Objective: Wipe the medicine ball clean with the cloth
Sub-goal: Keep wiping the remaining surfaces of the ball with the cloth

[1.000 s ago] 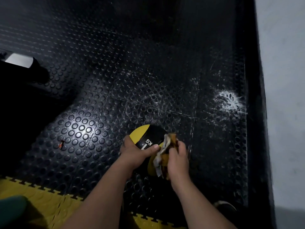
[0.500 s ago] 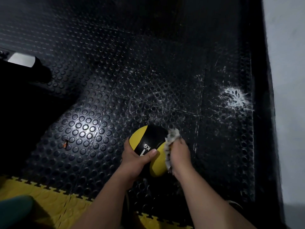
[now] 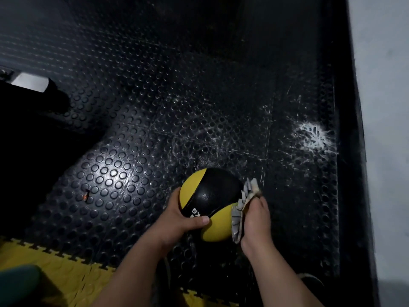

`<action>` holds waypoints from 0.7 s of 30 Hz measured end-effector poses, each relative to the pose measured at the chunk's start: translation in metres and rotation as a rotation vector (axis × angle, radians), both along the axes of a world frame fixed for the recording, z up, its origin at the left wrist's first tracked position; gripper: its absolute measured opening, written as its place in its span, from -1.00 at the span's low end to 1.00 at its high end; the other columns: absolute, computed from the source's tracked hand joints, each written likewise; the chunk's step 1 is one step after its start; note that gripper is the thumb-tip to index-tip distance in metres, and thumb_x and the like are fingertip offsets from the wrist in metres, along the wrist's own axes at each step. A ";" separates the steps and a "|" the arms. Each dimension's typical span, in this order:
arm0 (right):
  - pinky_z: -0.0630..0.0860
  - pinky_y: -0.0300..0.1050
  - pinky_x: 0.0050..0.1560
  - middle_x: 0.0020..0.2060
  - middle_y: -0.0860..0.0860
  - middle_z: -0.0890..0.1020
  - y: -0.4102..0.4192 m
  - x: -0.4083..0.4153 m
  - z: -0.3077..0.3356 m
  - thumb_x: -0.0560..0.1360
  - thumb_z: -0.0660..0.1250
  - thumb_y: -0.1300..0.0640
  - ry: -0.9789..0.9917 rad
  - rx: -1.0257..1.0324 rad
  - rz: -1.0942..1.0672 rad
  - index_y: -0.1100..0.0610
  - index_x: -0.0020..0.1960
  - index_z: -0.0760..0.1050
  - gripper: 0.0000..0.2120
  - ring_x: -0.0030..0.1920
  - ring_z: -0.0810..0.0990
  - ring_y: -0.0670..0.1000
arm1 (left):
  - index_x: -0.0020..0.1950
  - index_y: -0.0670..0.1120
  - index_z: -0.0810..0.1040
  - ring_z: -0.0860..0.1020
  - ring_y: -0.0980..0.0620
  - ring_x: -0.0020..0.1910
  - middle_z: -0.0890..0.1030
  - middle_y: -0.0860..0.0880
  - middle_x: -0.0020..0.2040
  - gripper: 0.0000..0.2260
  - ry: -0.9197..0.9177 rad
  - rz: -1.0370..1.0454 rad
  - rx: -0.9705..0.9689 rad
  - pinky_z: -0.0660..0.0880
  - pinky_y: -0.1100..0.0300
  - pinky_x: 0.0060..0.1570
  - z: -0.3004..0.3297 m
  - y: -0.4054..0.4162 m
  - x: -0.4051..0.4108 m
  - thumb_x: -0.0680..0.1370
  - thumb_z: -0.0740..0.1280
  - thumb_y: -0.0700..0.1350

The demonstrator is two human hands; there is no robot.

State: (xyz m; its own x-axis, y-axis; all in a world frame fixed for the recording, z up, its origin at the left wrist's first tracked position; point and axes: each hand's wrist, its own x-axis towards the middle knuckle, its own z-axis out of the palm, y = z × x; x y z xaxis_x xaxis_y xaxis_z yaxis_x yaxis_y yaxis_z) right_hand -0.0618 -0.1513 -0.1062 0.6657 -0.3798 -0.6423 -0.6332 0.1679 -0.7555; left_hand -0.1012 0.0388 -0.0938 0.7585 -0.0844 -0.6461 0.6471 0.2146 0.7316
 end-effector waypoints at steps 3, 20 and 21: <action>0.58 0.07 0.12 0.07 0.02 0.67 -0.005 -0.011 0.009 0.62 0.12 0.12 -0.084 -0.106 0.062 -0.05 0.19 0.57 -0.71 0.08 0.63 0.05 | 0.50 0.09 0.28 0.59 -0.08 0.24 0.55 -0.01 0.33 0.02 0.069 -0.069 -0.002 0.60 -0.01 0.08 0.001 -0.009 0.022 0.15 0.73 0.00; 0.43 0.20 0.38 0.45 0.04 0.45 0.007 0.014 0.000 0.63 0.02 -0.27 0.069 -0.359 0.508 -0.15 0.48 0.39 -0.50 0.38 0.48 0.16 | 0.63 0.15 -0.05 0.24 -0.15 0.51 0.08 -0.12 0.57 0.22 0.012 -0.042 0.484 0.28 -0.06 0.49 -0.017 -0.040 0.008 0.21 0.71 0.09; 0.50 0.22 0.30 0.33 0.07 0.56 0.002 0.026 -0.001 0.61 0.00 -0.27 0.146 -0.279 0.417 -0.15 0.38 0.48 -0.52 0.24 0.58 0.16 | 0.64 0.14 -0.10 0.19 -0.16 0.54 0.01 -0.11 0.59 0.22 0.013 -0.059 0.508 0.25 -0.06 0.50 -0.016 -0.044 0.008 0.25 0.69 0.07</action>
State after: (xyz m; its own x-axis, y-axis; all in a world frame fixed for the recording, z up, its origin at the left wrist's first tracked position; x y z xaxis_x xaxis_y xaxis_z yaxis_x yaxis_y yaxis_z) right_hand -0.0357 -0.1496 -0.1071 0.7080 -0.2715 -0.6519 -0.7054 -0.3163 -0.6344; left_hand -0.0937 -0.0052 -0.1096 0.7534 0.2003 -0.6263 0.6573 -0.2036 0.7256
